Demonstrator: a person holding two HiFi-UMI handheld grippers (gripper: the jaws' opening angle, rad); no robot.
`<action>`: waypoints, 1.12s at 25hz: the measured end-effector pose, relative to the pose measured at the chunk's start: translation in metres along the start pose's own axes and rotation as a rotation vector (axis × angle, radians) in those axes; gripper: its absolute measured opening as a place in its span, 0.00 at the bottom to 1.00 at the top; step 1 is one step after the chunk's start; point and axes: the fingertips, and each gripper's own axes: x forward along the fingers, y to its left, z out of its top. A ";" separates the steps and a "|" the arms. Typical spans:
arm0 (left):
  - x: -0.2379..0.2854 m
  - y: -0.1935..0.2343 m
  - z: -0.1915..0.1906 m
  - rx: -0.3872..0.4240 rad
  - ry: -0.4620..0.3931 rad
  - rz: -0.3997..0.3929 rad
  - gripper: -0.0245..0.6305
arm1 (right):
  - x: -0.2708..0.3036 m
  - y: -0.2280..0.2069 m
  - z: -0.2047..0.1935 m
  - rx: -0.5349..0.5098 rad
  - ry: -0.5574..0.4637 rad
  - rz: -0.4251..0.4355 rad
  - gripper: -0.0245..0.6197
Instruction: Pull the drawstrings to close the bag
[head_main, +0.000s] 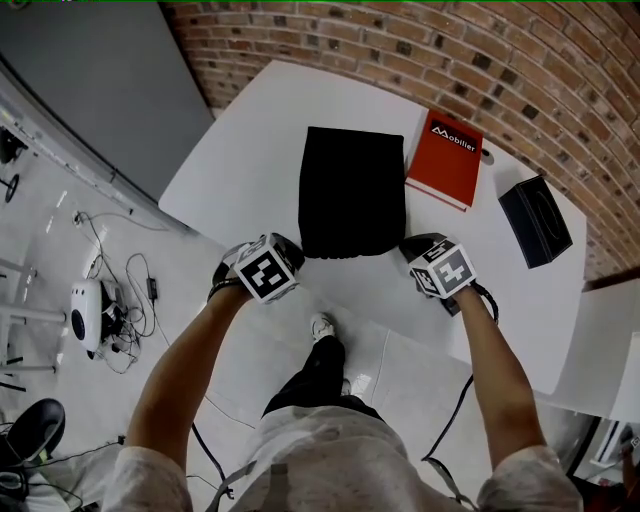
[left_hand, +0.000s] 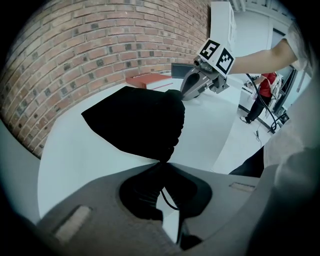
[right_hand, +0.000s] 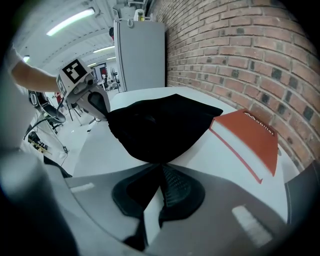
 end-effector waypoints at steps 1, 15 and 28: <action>-0.001 0.000 0.000 -0.001 0.001 0.005 0.05 | 0.000 0.000 0.001 -0.006 0.003 -0.005 0.05; -0.035 0.044 0.036 0.031 -0.073 0.127 0.05 | -0.025 -0.025 0.044 -0.053 -0.075 -0.078 0.05; -0.053 0.103 0.086 0.059 -0.143 0.215 0.05 | -0.040 -0.068 0.088 -0.081 -0.132 -0.136 0.05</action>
